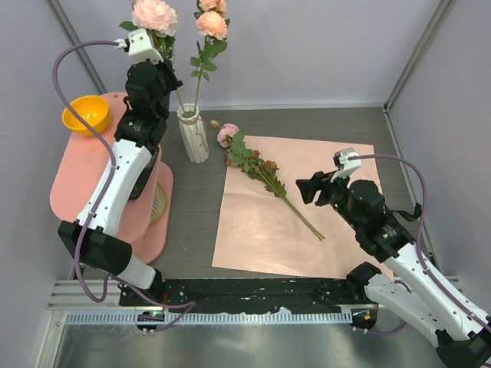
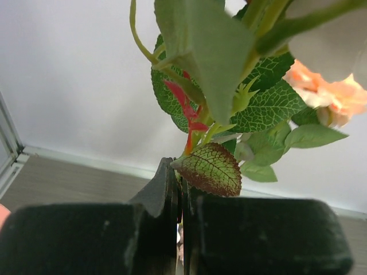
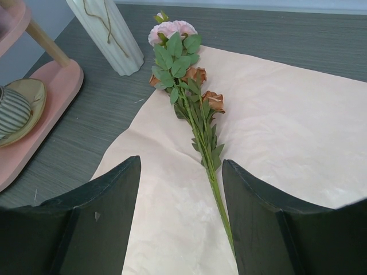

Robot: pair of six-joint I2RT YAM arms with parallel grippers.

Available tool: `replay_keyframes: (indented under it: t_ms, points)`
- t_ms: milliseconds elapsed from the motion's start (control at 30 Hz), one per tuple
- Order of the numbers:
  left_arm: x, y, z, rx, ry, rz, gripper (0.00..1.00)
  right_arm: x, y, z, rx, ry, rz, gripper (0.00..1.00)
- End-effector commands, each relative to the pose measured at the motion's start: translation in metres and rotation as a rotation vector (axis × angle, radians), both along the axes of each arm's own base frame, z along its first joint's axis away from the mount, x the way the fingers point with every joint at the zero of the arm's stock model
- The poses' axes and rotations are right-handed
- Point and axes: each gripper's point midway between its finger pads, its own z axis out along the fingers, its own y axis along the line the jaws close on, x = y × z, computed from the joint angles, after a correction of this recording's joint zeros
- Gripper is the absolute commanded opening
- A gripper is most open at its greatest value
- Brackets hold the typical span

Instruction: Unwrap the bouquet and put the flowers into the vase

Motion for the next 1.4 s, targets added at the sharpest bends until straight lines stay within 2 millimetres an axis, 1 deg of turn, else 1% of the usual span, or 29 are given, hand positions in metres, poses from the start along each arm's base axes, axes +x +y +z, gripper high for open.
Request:
replay_keyframes:
  t_ms: [0, 100, 200, 233, 300, 333, 367, 400, 467, 500, 533, 600, 633, 700, 733, 800, 833, 867, 933, 967, 1000, 1033, 1067, 1133, 1200, 1233, 1300, 1333, 1367]
  points:
    - [0.003, 0.001, 0.004, -0.058, -0.045, 0.003, 0.00, 0.002, 0.001, 0.008, 0.028, -0.034, -0.004, 0.64]
    - [0.007, -0.001, -0.015, -0.072, -0.021, 0.004, 0.09, 0.002, 0.002, 0.009, 0.028, -0.033, 0.001, 0.65]
    - [0.012, -0.003, -0.035, -0.074, 0.017, 0.003, 0.23, 0.004, 0.004, 0.007, 0.023, -0.026, 0.006, 0.65]
    - [0.012, -0.004, -0.041, -0.073, 0.030, 0.000, 0.37, 0.004, 0.005, 0.006, 0.022, -0.023, 0.007, 0.65]
    - [0.011, -0.006, -0.053, -0.079, 0.057, -0.010, 0.53, 0.003, 0.006, 0.004, 0.027, -0.015, 0.010, 0.65]
    - [0.010, -0.006, -0.059, -0.080, 0.072, -0.012, 0.65, 0.003, 0.006, 0.002, 0.029, -0.014, 0.013, 0.65]
    - [0.008, -0.007, -0.067, -0.081, 0.090, -0.016, 0.68, 0.003, 0.007, -0.001, 0.029, -0.011, 0.014, 0.65]
    - [0.002, -0.006, -0.064, -0.092, 0.083, -0.022, 0.71, 0.004, 0.007, 0.000, 0.034, -0.015, 0.014, 0.65]
    - [-0.007, -0.004, -0.074, -0.099, 0.108, -0.023, 0.76, 0.005, 0.009, 0.000, 0.034, -0.013, 0.017, 0.65]
    - [-0.017, -0.002, -0.067, -0.118, 0.094, -0.028, 0.78, 0.005, 0.011, 0.000, 0.037, -0.008, 0.027, 0.65]
    - [-0.023, -0.002, -0.071, -0.125, 0.111, -0.031, 0.80, 0.007, 0.014, -0.003, 0.028, 0.005, 0.033, 0.65]
    - [-0.034, -0.005, -0.076, -0.158, 0.132, -0.058, 0.81, 0.010, 0.018, -0.002, 0.028, 0.014, 0.045, 0.65]
    - [-0.046, -0.004, -0.070, -0.172, 0.126, -0.074, 0.82, 0.013, 0.021, -0.009, 0.017, 0.039, 0.045, 0.65]
    - [-0.057, -0.014, -0.077, -0.196, 0.140, -0.138, 0.83, 0.017, 0.026, -0.014, 0.021, 0.068, 0.049, 0.65]
    - [-0.068, -0.027, -0.075, -0.197, 0.138, -0.227, 0.83, 0.019, 0.028, -0.021, 0.012, 0.095, 0.048, 0.65]
    - [-0.077, -0.046, -0.077, -0.197, 0.151, -0.347, 0.84, 0.026, 0.034, -0.050, -0.033, 0.197, 0.044, 0.65]
    - [-0.084, -0.069, -0.081, -0.197, 0.183, -0.480, 0.83, 0.028, 0.036, -0.061, -0.057, 0.238, 0.043, 0.65]
    - [-0.087, -0.079, -0.084, -0.201, 0.206, -0.540, 0.82, 0.032, 0.040, -0.083, -0.111, 0.325, 0.043, 0.64]
    - [-0.095, -0.103, -0.089, -0.215, 0.263, -0.685, 0.77, 0.036, 0.042, -0.102, -0.167, 0.410, 0.042, 0.64]
    - [-0.101, -0.125, -0.103, -0.221, 0.328, -0.820, 0.75, 0.043, 0.045, -0.100, -0.187, 0.431, 0.036, 0.63]
    - [-0.105, -0.135, -0.108, -0.229, 0.360, -0.889, 0.72, 0.041, 0.043, -0.124, -0.252, 0.520, 0.034, 0.59]
    - [-0.108, -0.142, -0.114, -0.238, 0.395, -0.933, 0.71, 0.042, 0.044, -0.130, -0.277, 0.544, 0.040, 0.52]
    - [-0.112, -0.154, -0.129, -0.246, 0.450, -1.007, 0.72, 0.048, 0.044, -0.126, -0.291, 0.541, 0.028, 0.49]
    - [-0.115, -0.160, -0.150, -0.234, 0.506, -1.035, 0.78, 0.051, 0.036, -0.136, -0.352, 0.565, -0.005, 0.44]
    - [-0.117, -0.160, -0.164, -0.217, 0.529, -1.026, 0.78, 0.058, 0.028, -0.132, -0.394, 0.548, -0.040, 0.39]
    - [-0.118, -0.159, -0.174, -0.224, 0.546, -1.010, 0.76, 0.059, 0.028, -0.134, -0.423, 0.546, -0.022, 0.32]
    - [-0.125, -0.159, -0.173, -0.232, 0.555, -1.022, 0.73, 0.061, 0.029, -0.135, -0.451, 0.555, -0.006, 0.26]
    - [-0.129, -0.160, -0.176, -0.230, 0.561, -1.029, 0.73, 0.062, 0.030, -0.145, -0.479, 0.580, -0.003, 0.23]
    - [-0.134, -0.161, -0.176, -0.211, 0.555, -1.036, 0.73, 0.067, 0.032, -0.143, -0.495, 0.577, 0.006, 0.22]
